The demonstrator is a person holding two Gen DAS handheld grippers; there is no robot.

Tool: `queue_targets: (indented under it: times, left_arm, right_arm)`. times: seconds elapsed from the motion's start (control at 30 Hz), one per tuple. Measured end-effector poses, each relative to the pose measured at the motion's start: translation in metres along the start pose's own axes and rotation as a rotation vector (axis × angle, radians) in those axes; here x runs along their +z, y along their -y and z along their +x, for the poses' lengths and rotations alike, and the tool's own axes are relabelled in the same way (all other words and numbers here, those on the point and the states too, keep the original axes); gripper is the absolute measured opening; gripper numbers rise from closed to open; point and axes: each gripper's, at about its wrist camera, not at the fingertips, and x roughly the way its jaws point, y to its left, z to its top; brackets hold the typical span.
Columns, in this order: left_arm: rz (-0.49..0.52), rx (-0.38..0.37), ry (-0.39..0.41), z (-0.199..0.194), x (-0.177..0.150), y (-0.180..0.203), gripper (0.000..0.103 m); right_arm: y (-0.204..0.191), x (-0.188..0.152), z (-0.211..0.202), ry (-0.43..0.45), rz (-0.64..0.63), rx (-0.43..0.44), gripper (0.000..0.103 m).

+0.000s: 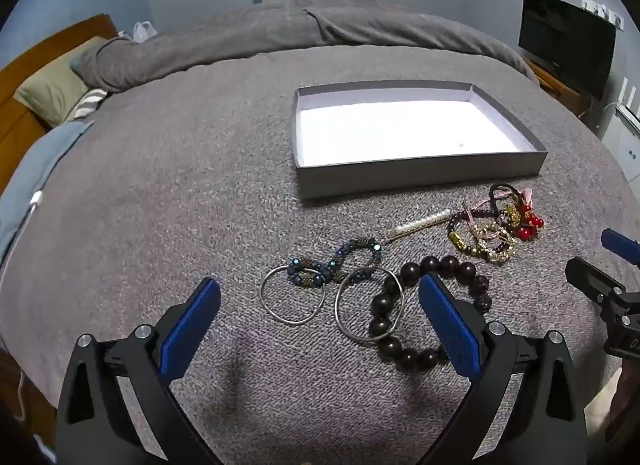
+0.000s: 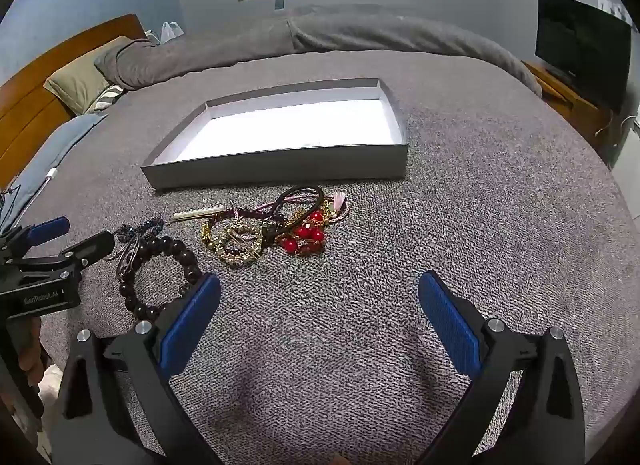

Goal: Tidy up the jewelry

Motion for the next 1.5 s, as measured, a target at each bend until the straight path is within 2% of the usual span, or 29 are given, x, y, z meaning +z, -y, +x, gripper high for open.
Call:
queue_targets:
  times: [1.5]
  left_arm:
    - [-0.006, 0.001, -0.008, 0.0006, -0.0029, -0.0029, 0.099]
  right_arm:
    - [-0.0022, 0.0019, -0.0048, -0.001, -0.006, -0.007, 0.098]
